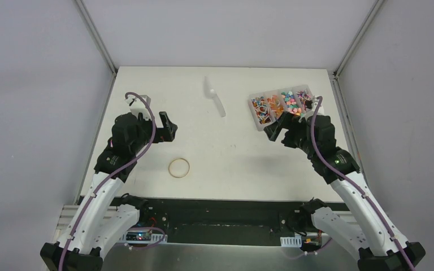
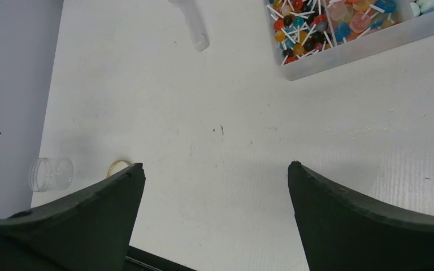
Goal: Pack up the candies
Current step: Pick up the packing bottle from the center of the board.
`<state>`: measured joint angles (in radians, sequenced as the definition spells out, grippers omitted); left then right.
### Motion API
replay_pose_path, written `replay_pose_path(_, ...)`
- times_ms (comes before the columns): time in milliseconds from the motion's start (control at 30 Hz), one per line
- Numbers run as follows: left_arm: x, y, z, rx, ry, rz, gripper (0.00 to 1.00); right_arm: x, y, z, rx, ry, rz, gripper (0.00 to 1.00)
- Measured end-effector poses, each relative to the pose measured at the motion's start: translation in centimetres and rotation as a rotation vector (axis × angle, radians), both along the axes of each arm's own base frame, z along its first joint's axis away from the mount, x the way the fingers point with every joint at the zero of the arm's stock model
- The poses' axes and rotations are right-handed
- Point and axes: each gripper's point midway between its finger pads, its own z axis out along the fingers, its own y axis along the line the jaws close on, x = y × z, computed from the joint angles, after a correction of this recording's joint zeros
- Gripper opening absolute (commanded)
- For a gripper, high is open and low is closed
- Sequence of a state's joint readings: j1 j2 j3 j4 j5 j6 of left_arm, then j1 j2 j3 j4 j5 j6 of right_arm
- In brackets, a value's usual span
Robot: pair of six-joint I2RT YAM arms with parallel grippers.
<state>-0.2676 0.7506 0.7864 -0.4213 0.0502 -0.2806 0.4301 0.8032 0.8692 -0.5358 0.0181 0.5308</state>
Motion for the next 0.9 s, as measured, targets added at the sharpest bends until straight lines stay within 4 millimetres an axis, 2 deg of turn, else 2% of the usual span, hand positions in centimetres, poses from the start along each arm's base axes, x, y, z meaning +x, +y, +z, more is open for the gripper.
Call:
replay_pose_path(300,0.3,0.5,-0.2,0.011,0.003,0.027,0.97,-0.1,-0.2,0.6,0.012,-0.019,-0.015,1.0)
replay_pose_path(467,1.1,2.0,-1.3,0.041,0.04,0.133,0.98,-0.1,-0.3,1.3,0.03,-0.052,-0.017,1.0)
replay_pose_path(567,1.6,4.6,-2.8,0.071,0.094,0.284,0.99,-0.3,-0.4,1.3,0.032,-0.059,-0.024,1.0)
replay_pose_path(633,1.7,6.8,-3.6,0.09,0.126,0.405,0.93,-0.3,-0.5,1.7,0.038,-0.073,-0.026,1.0)
replay_pose_path(767,1.3,11.4,-5.0,0.095,0.185,0.663,0.85,-0.6,-0.7,2.7,0.051,-0.111,-0.024,1.0)
replay_pose_path(900,0.5,14.4,-6.4,0.085,0.237,0.874,0.82,-0.9,-0.7,3.4,0.058,-0.144,-0.012,1.0)
